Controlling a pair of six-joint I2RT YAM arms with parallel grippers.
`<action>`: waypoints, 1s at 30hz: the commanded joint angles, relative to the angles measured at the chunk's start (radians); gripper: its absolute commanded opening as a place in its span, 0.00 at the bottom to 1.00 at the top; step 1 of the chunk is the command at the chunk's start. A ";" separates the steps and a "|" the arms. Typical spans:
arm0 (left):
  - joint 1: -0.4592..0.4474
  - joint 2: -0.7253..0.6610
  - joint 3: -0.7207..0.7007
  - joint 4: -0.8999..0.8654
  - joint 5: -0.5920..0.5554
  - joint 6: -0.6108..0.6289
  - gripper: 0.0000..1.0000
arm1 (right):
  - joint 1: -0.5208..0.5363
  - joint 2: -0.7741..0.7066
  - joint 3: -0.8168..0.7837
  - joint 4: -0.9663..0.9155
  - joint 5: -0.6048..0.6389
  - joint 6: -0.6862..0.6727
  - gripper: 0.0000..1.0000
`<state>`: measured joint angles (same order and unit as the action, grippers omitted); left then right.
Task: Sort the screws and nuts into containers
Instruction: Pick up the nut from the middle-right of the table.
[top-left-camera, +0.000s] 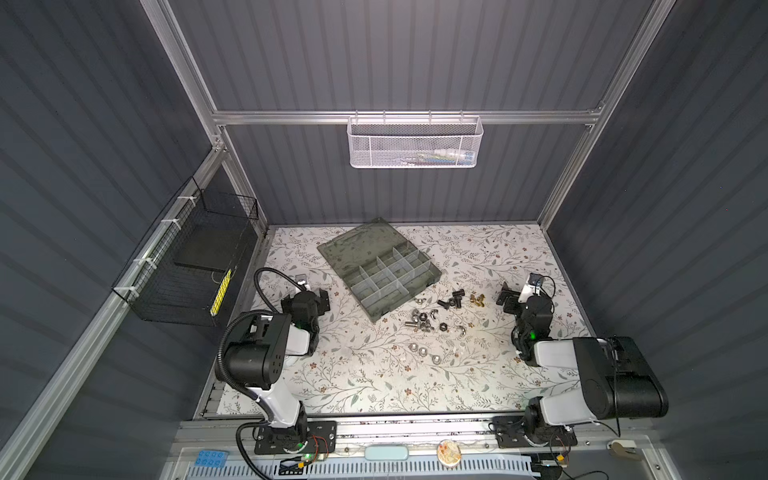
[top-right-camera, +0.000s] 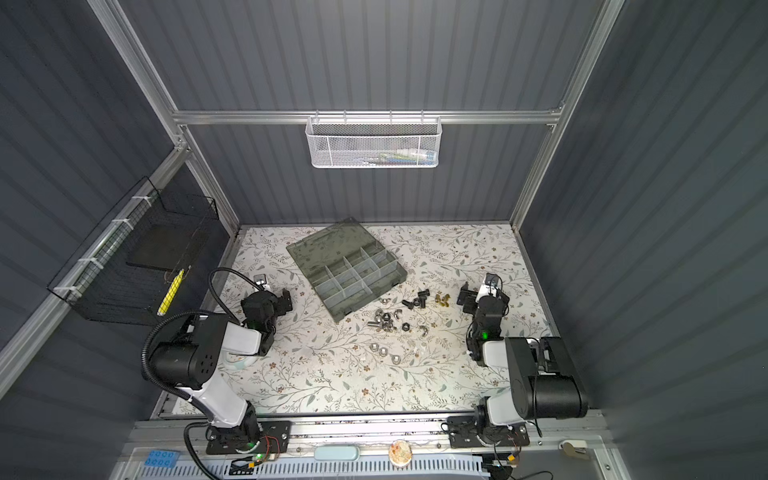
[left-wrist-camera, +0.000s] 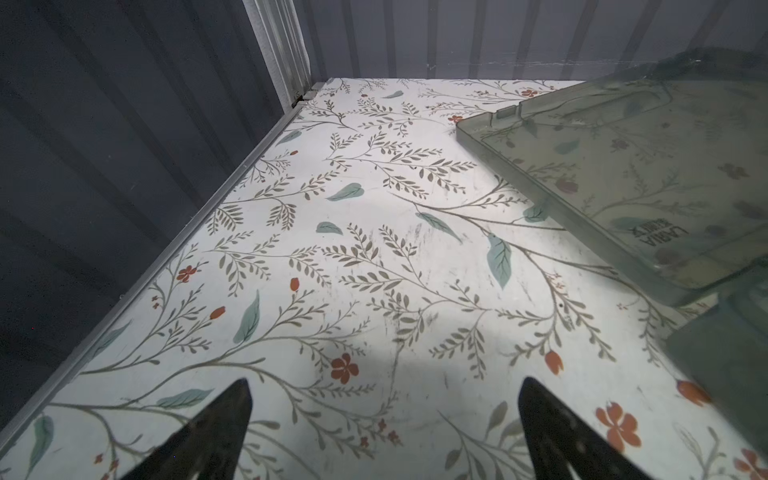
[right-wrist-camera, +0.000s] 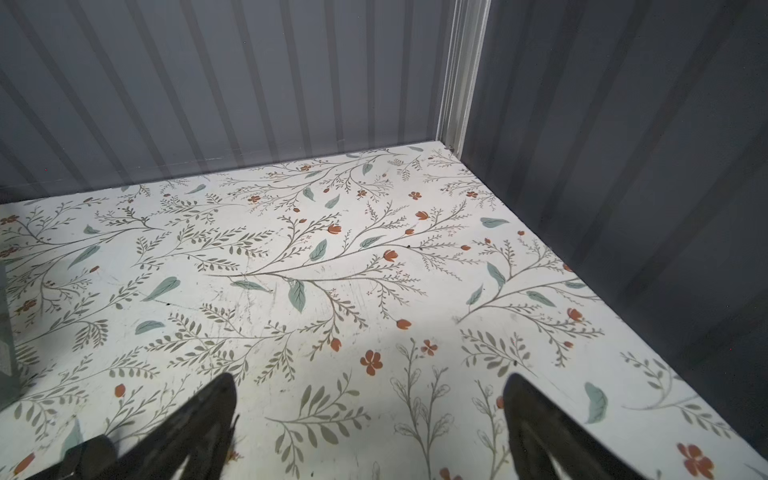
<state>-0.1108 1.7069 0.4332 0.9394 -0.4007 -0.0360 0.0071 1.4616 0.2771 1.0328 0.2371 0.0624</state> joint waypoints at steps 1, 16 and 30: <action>-0.004 0.011 0.018 0.014 -0.009 0.015 1.00 | -0.004 0.007 0.017 0.024 0.012 -0.007 0.99; -0.004 0.011 0.019 0.013 -0.008 0.015 1.00 | -0.004 0.005 0.017 0.023 0.011 -0.007 0.99; -0.003 0.011 0.020 0.010 -0.005 0.015 1.00 | -0.008 0.008 0.026 0.006 0.002 -0.003 0.99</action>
<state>-0.1108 1.7069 0.4332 0.9394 -0.4007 -0.0360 0.0063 1.4616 0.2775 1.0317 0.2363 0.0624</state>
